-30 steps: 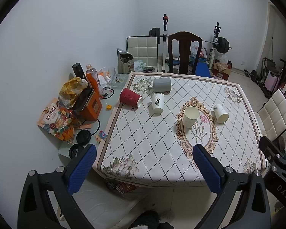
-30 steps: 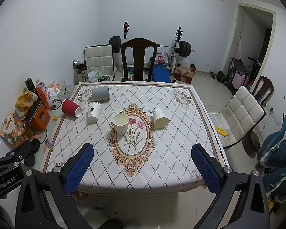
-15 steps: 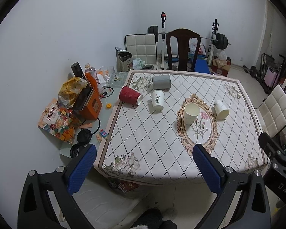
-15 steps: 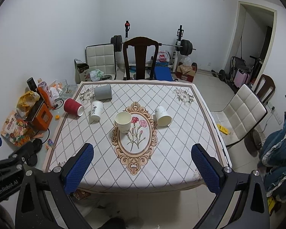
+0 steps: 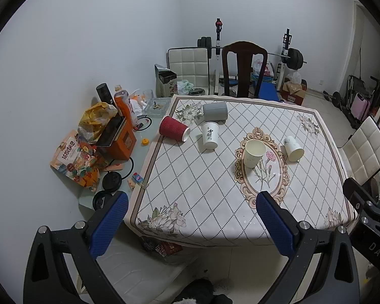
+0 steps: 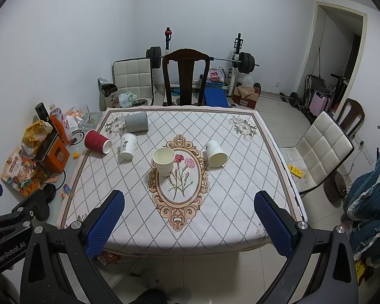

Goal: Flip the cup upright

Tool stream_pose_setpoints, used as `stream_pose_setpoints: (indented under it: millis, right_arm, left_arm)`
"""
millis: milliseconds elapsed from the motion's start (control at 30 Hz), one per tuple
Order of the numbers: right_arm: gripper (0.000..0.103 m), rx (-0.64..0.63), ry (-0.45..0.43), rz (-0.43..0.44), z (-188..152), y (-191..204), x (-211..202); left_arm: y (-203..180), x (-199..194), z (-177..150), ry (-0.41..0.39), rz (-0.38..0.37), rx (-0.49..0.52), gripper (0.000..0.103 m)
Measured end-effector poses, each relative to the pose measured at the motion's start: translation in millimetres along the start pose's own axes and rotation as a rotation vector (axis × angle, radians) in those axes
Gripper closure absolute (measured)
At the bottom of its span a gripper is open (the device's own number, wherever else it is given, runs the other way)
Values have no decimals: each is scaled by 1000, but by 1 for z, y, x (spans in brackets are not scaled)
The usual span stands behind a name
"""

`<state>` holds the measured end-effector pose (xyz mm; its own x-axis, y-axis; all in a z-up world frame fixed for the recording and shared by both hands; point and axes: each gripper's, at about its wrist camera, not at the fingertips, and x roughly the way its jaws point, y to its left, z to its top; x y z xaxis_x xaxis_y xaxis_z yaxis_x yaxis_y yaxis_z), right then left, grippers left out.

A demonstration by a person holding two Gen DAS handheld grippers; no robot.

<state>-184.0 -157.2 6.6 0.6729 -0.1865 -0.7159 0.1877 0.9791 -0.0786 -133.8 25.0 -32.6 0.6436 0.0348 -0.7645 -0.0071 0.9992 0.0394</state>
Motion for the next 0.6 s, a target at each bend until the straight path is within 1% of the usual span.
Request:
stream_pose_setpoints:
  millis: [600]
  right_arm:
    - [0,1,-6,-3,-2,1,-4]
  left_arm:
    - [4,-3,2,-14,2,-9,0]
